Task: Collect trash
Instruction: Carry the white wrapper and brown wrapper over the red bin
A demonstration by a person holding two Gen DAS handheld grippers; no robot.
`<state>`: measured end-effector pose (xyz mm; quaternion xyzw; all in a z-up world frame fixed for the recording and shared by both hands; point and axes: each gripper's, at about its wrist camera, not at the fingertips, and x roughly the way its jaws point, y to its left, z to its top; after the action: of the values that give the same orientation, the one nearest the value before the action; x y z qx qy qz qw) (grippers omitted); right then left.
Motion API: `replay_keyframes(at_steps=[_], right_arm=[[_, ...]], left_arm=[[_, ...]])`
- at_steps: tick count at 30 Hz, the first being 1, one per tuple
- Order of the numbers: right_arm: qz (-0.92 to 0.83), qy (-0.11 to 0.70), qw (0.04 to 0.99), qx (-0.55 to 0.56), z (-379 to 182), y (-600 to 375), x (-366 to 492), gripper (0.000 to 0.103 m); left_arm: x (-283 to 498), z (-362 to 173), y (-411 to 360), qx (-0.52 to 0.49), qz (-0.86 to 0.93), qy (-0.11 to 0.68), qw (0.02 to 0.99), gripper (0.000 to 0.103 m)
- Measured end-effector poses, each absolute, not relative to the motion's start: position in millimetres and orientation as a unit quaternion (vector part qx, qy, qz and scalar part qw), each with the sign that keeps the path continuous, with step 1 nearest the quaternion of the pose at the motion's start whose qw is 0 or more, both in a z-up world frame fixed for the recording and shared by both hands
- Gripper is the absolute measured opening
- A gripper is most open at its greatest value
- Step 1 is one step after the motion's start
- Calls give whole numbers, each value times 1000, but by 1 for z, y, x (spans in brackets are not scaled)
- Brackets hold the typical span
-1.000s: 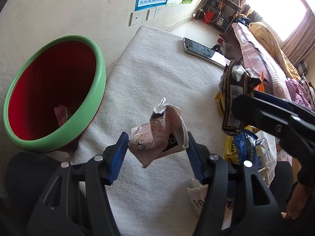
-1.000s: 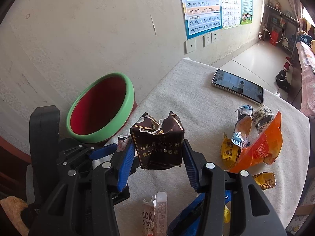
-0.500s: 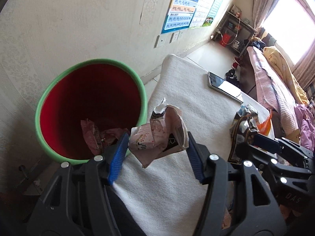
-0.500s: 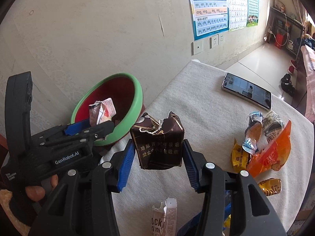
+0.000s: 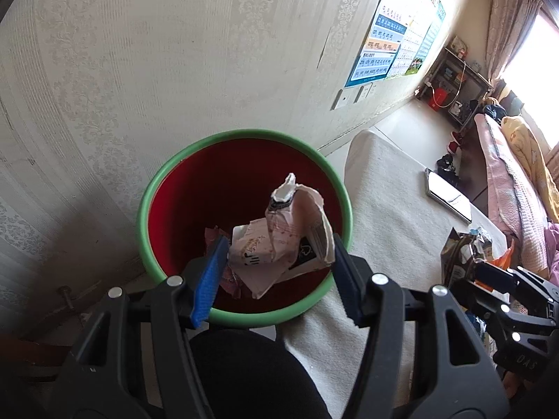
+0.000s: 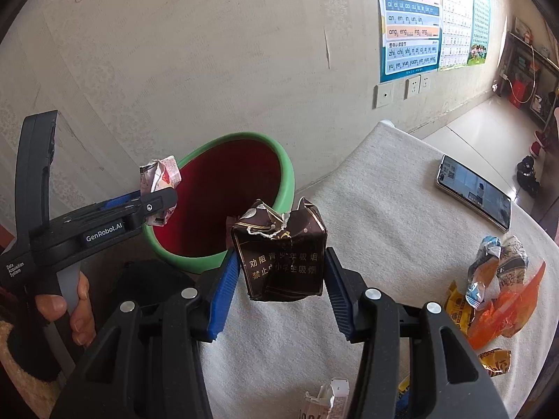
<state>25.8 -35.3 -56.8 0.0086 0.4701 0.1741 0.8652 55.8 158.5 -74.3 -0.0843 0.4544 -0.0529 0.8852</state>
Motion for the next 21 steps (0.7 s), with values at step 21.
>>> replay_keyframes(at_steps=[21], right_arm=[[206,466,860,-21,-55,24,59,48]], left_arm=[[69,-82,195,-104,-25,461,881,56]])
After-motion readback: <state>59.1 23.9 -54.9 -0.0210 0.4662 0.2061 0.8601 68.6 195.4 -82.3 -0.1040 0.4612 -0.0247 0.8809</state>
